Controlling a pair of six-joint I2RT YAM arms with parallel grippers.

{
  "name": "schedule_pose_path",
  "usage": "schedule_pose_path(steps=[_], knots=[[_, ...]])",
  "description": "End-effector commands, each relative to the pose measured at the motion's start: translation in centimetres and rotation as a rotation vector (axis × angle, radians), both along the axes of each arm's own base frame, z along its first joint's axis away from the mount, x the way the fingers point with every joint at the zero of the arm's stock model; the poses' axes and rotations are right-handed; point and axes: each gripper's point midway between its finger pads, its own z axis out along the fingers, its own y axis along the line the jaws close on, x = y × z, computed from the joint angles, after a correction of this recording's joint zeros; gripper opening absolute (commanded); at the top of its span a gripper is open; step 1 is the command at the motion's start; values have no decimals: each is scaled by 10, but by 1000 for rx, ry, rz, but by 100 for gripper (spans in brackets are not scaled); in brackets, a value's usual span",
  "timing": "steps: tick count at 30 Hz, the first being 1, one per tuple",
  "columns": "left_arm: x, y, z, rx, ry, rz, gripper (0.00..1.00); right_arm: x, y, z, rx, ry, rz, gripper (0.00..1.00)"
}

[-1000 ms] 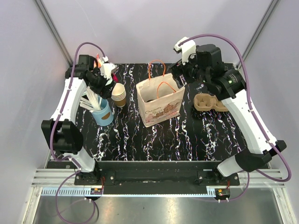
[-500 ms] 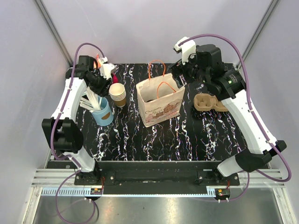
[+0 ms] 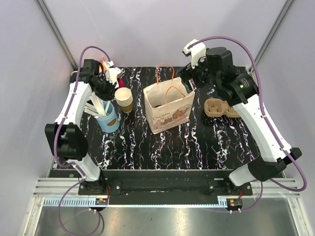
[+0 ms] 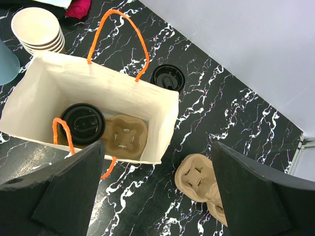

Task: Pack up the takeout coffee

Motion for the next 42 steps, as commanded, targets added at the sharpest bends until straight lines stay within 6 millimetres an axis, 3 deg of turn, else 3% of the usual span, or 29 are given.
schedule_pose_path(steps=[1, 7, 16, 28, 35, 42], knots=[[5, 1, 6, -8, -36, 2, 17, -7, 1, 25, 52, -66, 11, 94], [5, -2, 10, -23, -31, -3, 8, -7, -4, 27, 40, -77, -1, 94], [2, -9, 38, -73, -50, 1, 0, -9, -9, 35, 35, -101, -16, 94], [-8, -18, 66, -118, -75, -17, 0, -13, -13, 41, 42, -115, -22, 95], [-18, -28, 117, -171, -161, -47, 0, -13, -23, 51, 31, -152, -57, 95], [-29, -41, 173, -194, -307, -86, 2, -1, -49, 60, -19, -223, -205, 99]])
